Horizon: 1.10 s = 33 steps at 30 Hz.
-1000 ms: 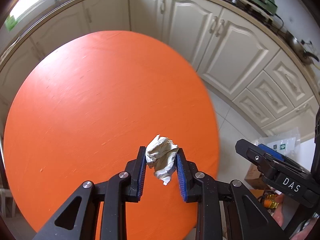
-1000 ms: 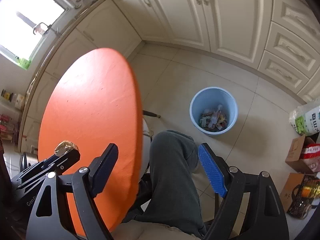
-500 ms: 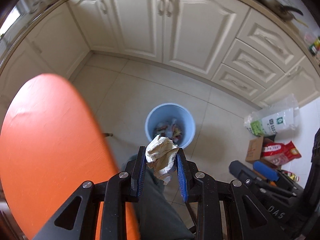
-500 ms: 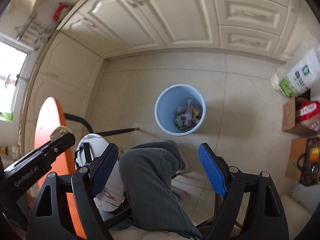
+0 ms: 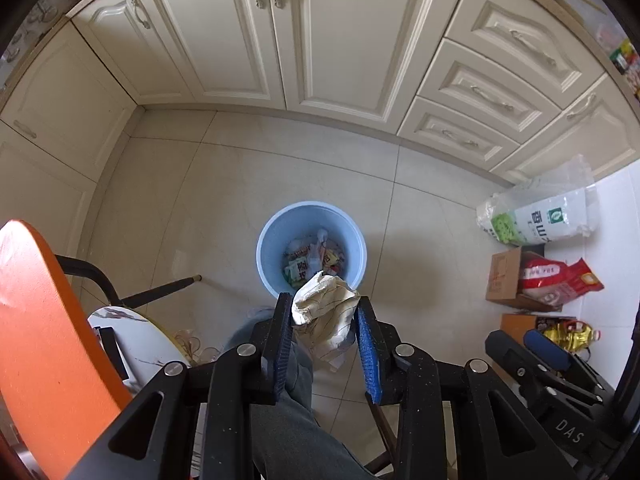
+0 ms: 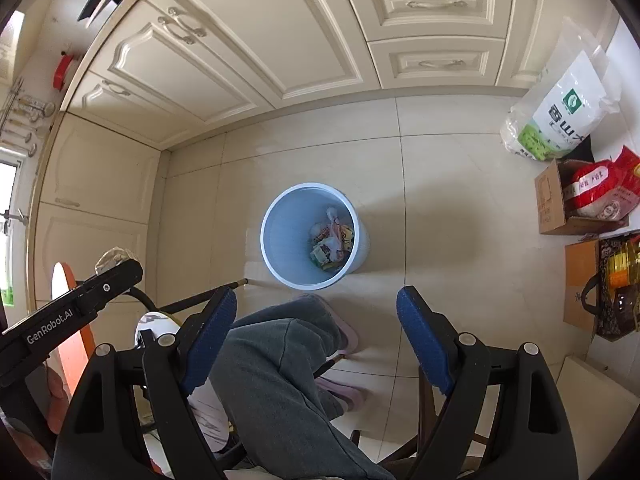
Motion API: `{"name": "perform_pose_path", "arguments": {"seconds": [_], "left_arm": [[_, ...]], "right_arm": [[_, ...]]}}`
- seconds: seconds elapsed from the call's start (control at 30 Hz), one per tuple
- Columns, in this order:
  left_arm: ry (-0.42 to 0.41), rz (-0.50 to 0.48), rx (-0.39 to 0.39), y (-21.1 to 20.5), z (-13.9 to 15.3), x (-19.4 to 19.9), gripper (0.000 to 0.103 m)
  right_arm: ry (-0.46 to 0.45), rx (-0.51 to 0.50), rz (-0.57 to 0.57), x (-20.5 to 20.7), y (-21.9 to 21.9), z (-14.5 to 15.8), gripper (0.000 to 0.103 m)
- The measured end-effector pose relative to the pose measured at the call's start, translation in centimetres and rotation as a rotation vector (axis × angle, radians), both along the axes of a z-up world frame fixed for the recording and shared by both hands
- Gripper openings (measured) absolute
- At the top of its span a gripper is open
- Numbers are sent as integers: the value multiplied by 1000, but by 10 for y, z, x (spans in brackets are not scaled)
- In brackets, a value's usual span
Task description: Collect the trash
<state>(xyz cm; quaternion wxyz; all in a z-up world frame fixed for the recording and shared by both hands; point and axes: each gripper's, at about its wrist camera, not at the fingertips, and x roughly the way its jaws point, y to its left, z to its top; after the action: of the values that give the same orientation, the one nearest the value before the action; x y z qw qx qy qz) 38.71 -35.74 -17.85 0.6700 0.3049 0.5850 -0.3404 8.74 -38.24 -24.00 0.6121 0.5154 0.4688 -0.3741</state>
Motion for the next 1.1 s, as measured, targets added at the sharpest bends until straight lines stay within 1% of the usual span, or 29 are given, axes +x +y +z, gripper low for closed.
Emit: {"name": "perform_pose_path", "arguments": {"seconds": [0.03,0.07,0.1,0.13,0.27,0.37,0.77,0.87,0.93,1.0,1.1], "left_arm": [[-6,5,8,-7,-4,4,32],[-14,8,18,-11,-7,7,42],[-18,15,23,-14,-10,10,54],[-19,21,20,-16,-13,15,58],[-10,38,38,-23,-23,21,59],[-9,44,42,-21,-23,20,59],[-28,27,37,-1,-5,3,59],[-24,31,32,7,2,2,59],[-13,39,16,15,8,4,59],[-16,59,-3,28,17,9,59],[-35,96,-24,53,33,10,59]], "right_arm": [[2,5,-6,0,-2,-3,84],[4,9,-8,0,-5,-5,84],[7,14,-7,1,-6,-8,84],[8,19,-4,3,-7,-10,84],[8,28,15,9,-5,-14,84],[8,34,28,15,-2,-16,84],[24,47,49,22,9,-17,84],[26,56,45,25,10,-18,84],[32,83,56,29,13,-22,84],[43,98,74,35,16,-23,84],[62,96,117,45,26,-21,84]]}}
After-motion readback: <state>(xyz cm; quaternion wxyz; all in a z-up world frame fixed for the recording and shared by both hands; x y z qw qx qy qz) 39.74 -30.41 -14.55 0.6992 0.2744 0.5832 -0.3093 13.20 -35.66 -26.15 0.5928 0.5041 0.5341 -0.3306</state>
